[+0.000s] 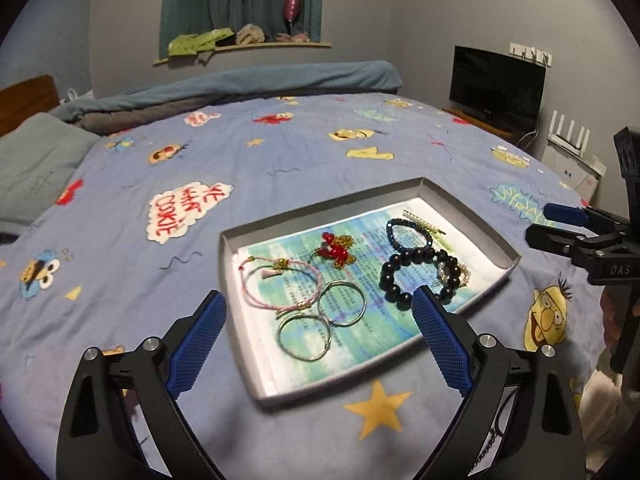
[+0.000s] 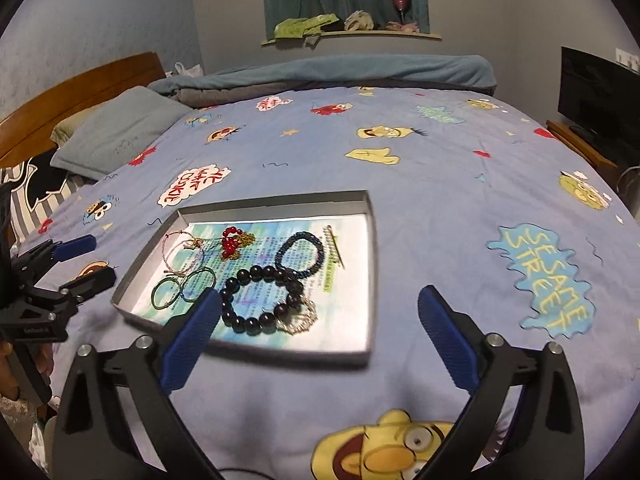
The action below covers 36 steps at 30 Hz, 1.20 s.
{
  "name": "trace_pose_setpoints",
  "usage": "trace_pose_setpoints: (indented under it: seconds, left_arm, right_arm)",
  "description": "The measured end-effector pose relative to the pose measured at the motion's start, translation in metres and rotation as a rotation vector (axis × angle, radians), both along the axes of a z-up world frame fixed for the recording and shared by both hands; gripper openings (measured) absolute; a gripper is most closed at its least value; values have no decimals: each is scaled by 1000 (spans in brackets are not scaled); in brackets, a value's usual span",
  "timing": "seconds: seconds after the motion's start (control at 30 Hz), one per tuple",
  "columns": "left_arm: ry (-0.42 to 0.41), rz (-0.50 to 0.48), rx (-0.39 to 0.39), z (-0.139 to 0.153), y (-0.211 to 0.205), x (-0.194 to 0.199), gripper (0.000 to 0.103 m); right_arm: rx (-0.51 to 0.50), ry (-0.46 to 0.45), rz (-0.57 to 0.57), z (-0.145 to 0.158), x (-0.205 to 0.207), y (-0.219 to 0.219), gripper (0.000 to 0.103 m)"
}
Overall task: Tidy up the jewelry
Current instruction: 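Withdraw both open tools from the box back to the remaining jewelry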
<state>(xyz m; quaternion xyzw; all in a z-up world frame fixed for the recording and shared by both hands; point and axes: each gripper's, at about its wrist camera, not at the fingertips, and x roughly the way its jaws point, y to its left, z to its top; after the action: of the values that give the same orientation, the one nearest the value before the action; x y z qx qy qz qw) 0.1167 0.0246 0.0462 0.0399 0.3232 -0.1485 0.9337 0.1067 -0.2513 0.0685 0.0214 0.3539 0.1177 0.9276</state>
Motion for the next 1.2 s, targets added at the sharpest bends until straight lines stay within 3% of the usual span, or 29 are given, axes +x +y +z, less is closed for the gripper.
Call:
trace_pose_setpoints:
  seconds: [0.17,0.37,1.2]
  left_arm:
    - [-18,14,-29,7,11,-18,94]
    - [-36,14,14,5,10,-42,95]
    - [42,-3,-4,-34,10,-89,95]
  right_arm:
    - [12,-8,-31,4,-18,-14,98]
    - [23,-13,-16,0,-37,-13,98]
    - [-34,18,44,-35,-79,-4,98]
